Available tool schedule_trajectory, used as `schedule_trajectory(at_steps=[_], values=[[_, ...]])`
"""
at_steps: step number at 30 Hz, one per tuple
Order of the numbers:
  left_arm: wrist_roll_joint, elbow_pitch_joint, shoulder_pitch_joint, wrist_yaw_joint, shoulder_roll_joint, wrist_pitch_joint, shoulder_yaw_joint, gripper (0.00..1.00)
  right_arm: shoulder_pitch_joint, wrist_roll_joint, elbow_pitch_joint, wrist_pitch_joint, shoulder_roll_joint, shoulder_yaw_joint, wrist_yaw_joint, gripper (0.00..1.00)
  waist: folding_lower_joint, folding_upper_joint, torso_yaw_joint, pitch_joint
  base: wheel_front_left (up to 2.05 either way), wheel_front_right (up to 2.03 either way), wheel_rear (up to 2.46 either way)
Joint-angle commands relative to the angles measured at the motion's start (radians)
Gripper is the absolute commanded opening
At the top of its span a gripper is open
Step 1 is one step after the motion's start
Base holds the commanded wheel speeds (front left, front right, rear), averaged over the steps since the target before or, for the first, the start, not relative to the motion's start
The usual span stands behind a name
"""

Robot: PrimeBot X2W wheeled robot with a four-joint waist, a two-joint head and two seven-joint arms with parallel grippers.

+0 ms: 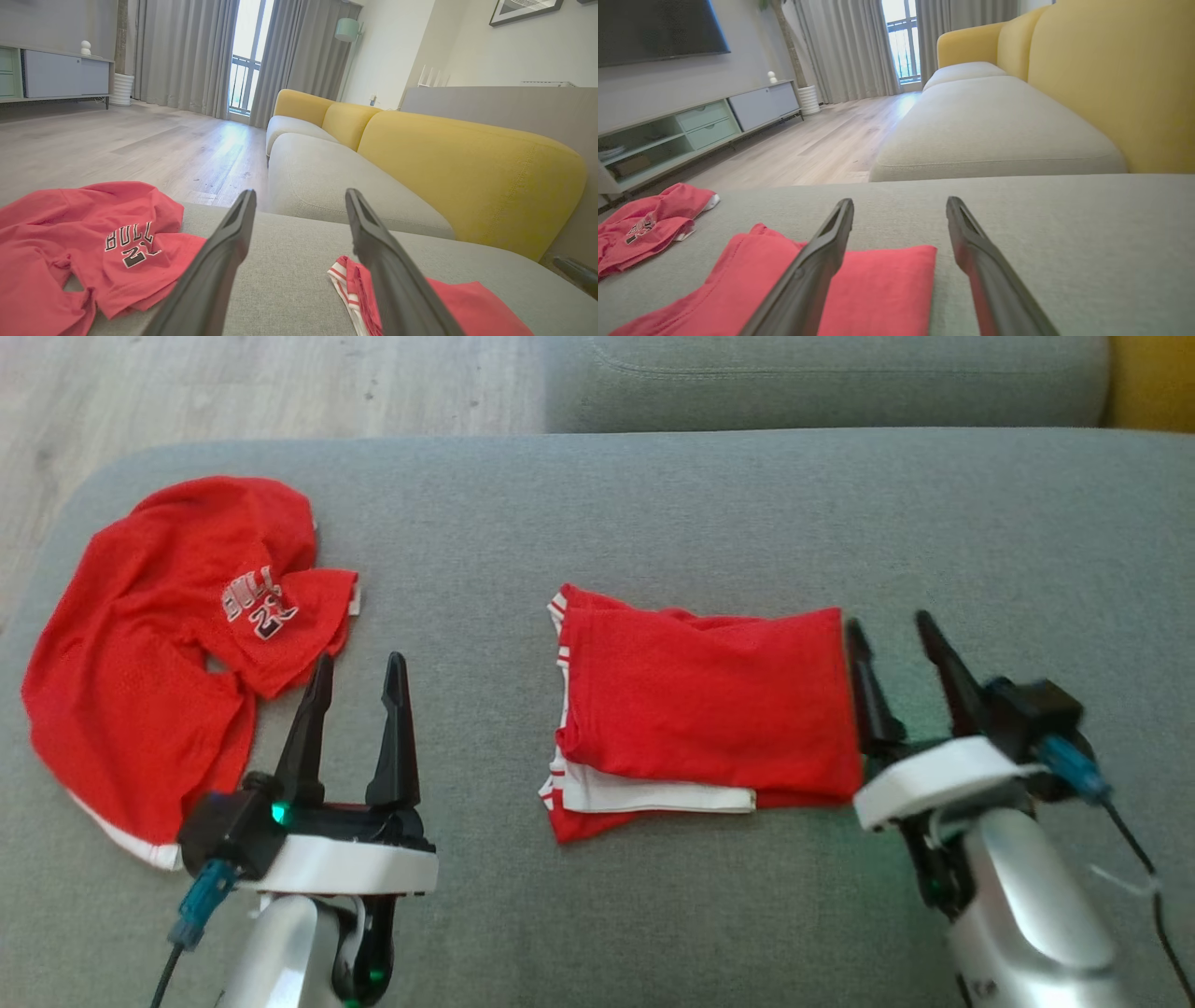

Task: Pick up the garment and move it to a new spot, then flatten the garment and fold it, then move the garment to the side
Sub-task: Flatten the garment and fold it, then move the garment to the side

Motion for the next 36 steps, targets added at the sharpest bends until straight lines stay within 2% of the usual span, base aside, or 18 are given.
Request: schedule_trajectory(at_steps=[1,9,21,30,36], values=[[-0.001,-0.029,-0.031,-0.002,0.002,-0.008,0.035,1.00,-0.015,-0.010,-0.053,-0.011,0.012,0.005,0.007,1.00,0.0000,0.0000,-0.006,0.002,0.00,0.00,0.00],[-0.005,-0.005,-0.011,-0.005,0.002,-0.008,0.028,1.00,0.093,-0.009,-0.165,-0.011,0.012,-0.043,0.007,1.00,0.0000,0.0000,-0.026,0.006,0.00,0.00,0.00],[-0.004,-0.004,-0.023,-0.008,0.001,-0.008,0.021,1.00,0.109,-0.020,-0.197,0.001,0.012,-0.053,0.007,1.00,0.0000,0.0000,-0.020,0.013,0.00,0.00,0.00],[-0.009,-0.003,-0.040,-0.010,0.001,-0.008,0.001,1.00,0.079,-0.041,-0.160,0.056,0.012,-0.058,0.007,1.00,0.0000,0.0000,0.014,0.056,0.00,0.00,0.00],[-0.019,0.001,-0.056,-0.011,0.001,-0.008,-0.018,1.00,0.042,-0.009,-0.054,0.118,0.012,-0.046,0.007,1.00,0.0000,0.0000,0.044,0.089,0.00,0.00,0.00]])
